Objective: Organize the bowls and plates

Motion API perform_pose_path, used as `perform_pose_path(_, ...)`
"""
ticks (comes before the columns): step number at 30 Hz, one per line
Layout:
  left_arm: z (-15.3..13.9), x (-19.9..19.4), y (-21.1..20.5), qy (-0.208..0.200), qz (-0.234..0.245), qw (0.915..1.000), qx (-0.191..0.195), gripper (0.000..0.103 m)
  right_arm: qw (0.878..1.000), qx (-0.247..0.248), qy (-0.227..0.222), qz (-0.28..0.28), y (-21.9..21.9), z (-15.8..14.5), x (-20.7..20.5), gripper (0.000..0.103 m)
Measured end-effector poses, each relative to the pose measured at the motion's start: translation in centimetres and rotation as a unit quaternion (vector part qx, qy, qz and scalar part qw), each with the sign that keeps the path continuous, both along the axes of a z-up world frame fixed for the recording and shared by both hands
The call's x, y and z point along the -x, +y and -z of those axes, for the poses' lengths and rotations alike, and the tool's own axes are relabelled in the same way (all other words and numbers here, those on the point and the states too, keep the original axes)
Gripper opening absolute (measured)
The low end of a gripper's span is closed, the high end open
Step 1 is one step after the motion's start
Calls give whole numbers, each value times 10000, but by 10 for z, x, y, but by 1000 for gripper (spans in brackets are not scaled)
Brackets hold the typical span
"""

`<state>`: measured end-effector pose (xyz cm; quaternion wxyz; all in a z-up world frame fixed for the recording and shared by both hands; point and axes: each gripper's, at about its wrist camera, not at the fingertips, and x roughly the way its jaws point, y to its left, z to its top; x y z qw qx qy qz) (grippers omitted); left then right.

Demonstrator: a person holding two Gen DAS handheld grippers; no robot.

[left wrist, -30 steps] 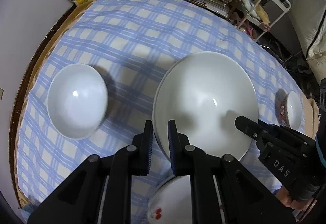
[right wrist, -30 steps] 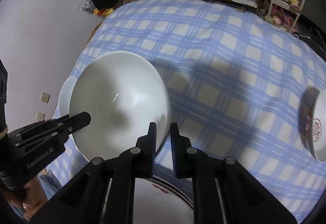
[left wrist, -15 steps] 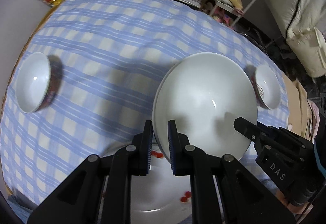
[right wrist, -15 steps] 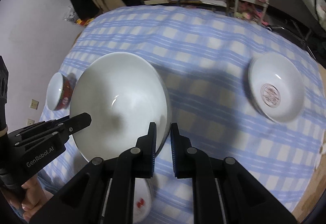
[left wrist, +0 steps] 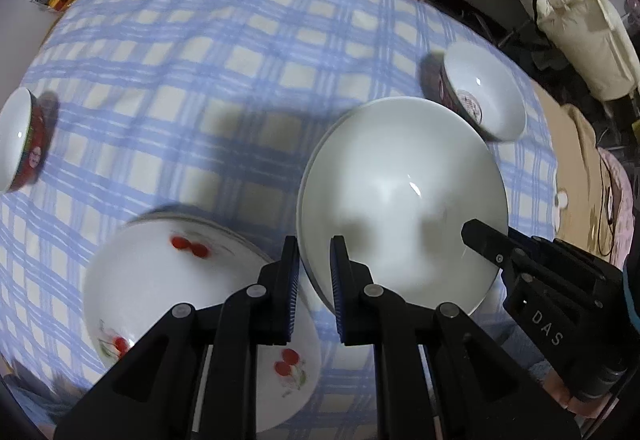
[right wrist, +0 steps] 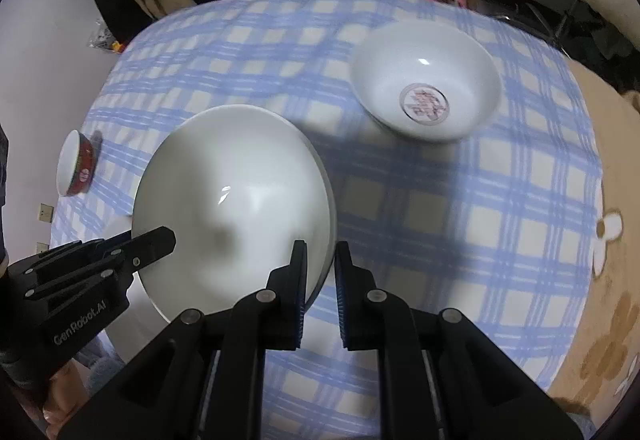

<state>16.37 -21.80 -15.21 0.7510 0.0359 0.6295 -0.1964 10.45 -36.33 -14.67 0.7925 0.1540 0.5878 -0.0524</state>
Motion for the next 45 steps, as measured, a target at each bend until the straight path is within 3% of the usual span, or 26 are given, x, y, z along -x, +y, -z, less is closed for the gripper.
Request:
perform_pose_path(3, 9, 7, -1, 133, 6, 9999, -30, 14, 9999, -19, 109, -25, -2, 8, 7, 15)
perform_pose_path(8, 12, 19, -3, 7, 102, 9998, -183, 14, 9998, -112, 191, -12, -2, 18, 19, 15)
perform_pose_path(17, 13, 11, 2, 144, 95, 9998, -99, 15, 9996, -114, 232, -108, -1, 20, 16, 14)
perform_pose_path(24, -16, 3, 9, -275, 15, 9991, -335, 18, 9986, -494, -50, 154, -26, 2, 17, 15)
perform_pose_path(27, -32, -5, 7, -412, -14, 9986, -321, 21, 9987, -437, -212, 184, -38, -13, 14, 25)
perform_pose_path(29, -42, -13, 2, -536, -18, 9981, -316, 24, 9987, -287, -337, 236, -47, -24, 11, 47)
perform_pose_path(31, -48, -21, -7, -577, -25, 9980, -267, 27, 9985, -118, -399, 344, -56, -32, 7, 58)
perform_pose_path(33, -54, -29, -18, -607, 12, 9980, -158, 32, 9979, -21, -449, 457, -67, -36, 0, 60)
perform_pose_path(38, -57, -47, -57, -943, 133, 9954, -51, 64, 9959, -114, -473, 764, -98, -35, -16, 66)
perform_pose_path(42, -48, -58, -81, -969, 310, 9948, 6, 72, 9959, 8, -350, 839, -115, -24, -28, 73)
perform_pose_path(45, -35, -69, -97, -800, 342, 9962, 37, 75, 9963, 89, -264, 815, -125, -16, -37, 89)
